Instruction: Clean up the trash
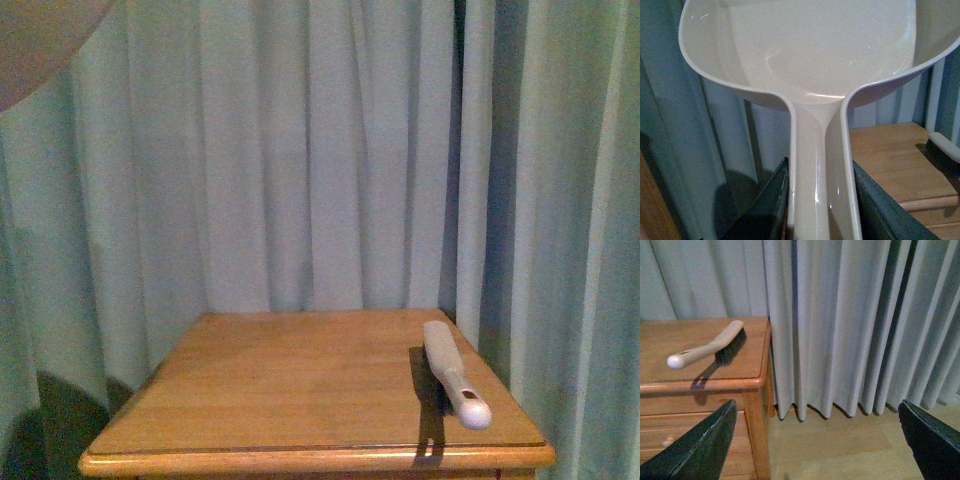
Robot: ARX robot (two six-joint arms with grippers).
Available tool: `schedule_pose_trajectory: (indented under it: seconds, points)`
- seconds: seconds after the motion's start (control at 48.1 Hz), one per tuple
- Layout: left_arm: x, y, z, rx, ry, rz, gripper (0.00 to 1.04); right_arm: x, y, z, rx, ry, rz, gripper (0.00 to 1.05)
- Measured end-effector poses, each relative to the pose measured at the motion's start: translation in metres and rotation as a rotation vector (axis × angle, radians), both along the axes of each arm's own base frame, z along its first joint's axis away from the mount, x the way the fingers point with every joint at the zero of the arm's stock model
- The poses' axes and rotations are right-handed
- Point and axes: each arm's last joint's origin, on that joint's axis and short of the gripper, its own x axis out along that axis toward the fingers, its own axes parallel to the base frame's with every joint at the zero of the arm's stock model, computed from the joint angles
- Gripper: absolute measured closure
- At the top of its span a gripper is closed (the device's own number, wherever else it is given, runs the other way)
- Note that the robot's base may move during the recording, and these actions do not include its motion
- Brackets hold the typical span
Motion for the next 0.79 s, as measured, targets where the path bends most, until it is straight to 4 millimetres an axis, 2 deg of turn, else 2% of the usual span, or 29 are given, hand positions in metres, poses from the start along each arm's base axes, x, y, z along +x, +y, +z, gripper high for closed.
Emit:
schedule_pose_trajectory:
  seconds: [0.042, 0.145, 0.208, 0.27, 0.353, 0.457, 0.519, 0.603, 0.686, 0.79]
  points:
    - [-0.002, 0.000, 0.000, -0.001, -0.003, 0.000, 0.76, 0.000, 0.000, 0.000, -0.006, 0.007, -0.010, 0.07]
    - [-0.003, 0.000, 0.000, -0.005, -0.009, 0.001, 0.76, 0.002, 0.001, -0.003, -0.102, 0.235, -0.128, 0.07]
    - [-0.003, 0.000, 0.000, -0.007, -0.009, 0.002, 0.76, 0.008, 0.003, -0.002, -0.131, 0.304, -0.114, 0.07]
    - [-0.003, 0.000, 0.000, -0.007, -0.008, 0.001, 0.76, 0.016, 0.004, 0.004, -0.133, 0.338, -0.090, 0.07]
    - [-0.003, 0.000, 0.000, -0.010, -0.007, -0.001, 0.76, 0.034, 0.007, 0.022, -0.109, 0.362, -0.035, 0.07]
    - [-0.003, 0.000, 0.000, -0.012, -0.007, -0.001, 0.76, 0.064, 0.011, 0.048, -0.077, 0.391, 0.012, 0.07]
    - [-0.003, 0.000, 0.000, -0.014, -0.007, -0.001, 0.76, 0.100, 0.020, 0.070, -0.031, 0.449, 0.032, 0.07]
    - [-0.003, 0.000, 0.000, -0.014, -0.007, -0.001, 0.76, 0.130, 0.031, 0.084, 0.011, 0.500, 0.051, 0.07]
    - [-0.003, 0.000, 0.000, -0.015, -0.007, -0.001, 0.76, 0.174, 0.053, 0.096, 0.075, 0.599, 0.068, 0.07]
    - [-0.003, 0.000, 0.000, -0.014, -0.007, -0.001, 0.76, 0.213, 0.084, 0.105, 0.138, 0.677, 0.066, 0.07]
